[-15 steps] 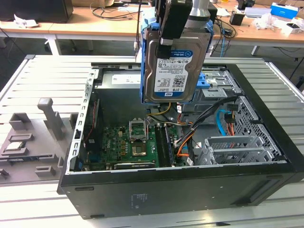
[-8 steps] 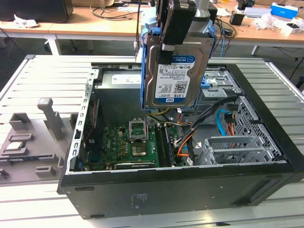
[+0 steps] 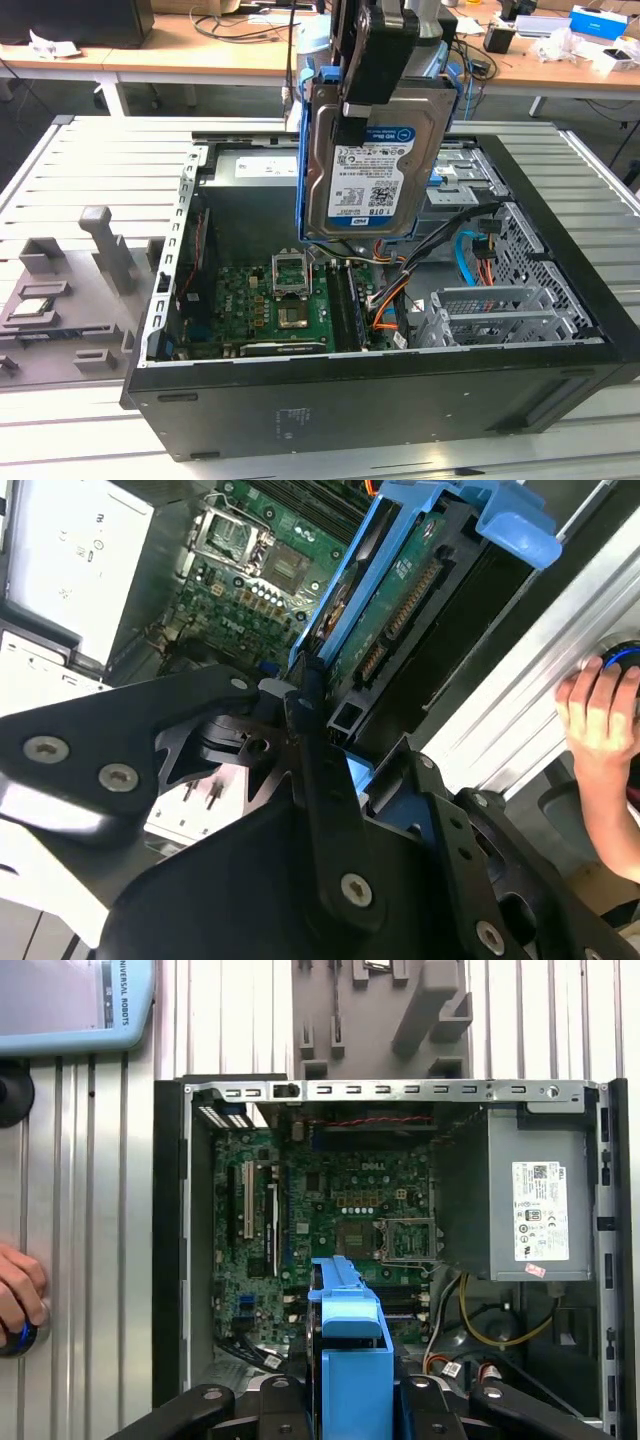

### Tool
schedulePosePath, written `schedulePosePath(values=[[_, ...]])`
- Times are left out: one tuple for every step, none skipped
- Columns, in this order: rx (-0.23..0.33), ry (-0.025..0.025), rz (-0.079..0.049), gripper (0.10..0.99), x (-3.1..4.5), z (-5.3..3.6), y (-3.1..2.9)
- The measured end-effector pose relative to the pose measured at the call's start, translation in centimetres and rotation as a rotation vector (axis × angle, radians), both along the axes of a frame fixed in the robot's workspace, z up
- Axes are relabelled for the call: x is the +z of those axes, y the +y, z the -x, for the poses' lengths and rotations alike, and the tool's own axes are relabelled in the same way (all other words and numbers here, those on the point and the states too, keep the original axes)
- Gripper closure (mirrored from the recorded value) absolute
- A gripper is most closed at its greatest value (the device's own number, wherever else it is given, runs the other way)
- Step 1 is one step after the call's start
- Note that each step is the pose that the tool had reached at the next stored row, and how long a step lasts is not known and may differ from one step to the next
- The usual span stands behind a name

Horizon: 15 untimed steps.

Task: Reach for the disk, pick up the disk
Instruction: 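Pick up the disk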

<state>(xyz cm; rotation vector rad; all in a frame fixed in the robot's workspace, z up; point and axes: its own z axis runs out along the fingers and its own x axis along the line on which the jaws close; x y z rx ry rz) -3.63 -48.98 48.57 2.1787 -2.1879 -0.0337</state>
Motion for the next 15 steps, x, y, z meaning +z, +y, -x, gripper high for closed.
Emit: schedulePosePath(values=[[0.0, 0.0, 0.0, 0.722, 0.0, 0.0, -0.34], [0.0, 0.0, 0.0, 0.722, 0.0, 0.0, -0.59], [0.0, 0.0, 0.0, 0.722, 0.0, 0.0, -0.93], [0.0, 0.0, 0.0, 0.722, -0.01, 0.0, -1.2], [0.0, 0.0, 0.0, 0.722, -0.01, 0.0, -1.45], [0.0, 0.0, 0.0, 0.722, -0.01, 0.0, -1.71], [0.0, 0.0, 0.0, 0.722, -0.02, 0.0, -1.86], [0.0, 0.0, 0.0, 0.722, -0.02, 0.0, -2.0], [0.0, 0.0, 0.0, 0.722, -0.01, 0.0, -2.15], [0.0, 0.0, 0.0, 0.722, -0.01, 0.0, -2.3], [0.0, 0.0, 0.0, 0.722, -0.01, 0.0, -2.51], [0.0, 0.0, 0.0, 0.722, -0.02, 0.0, -2.65], [0.0, 0.0, 0.0, 0.722, -0.02, 0.0, -2.93], [0.0, 0.0, 0.0, 0.722, -0.02, 0.0, -3.08], [0.0, 0.0, 0.0, 0.722, -0.02, 0.0, -3.21]])
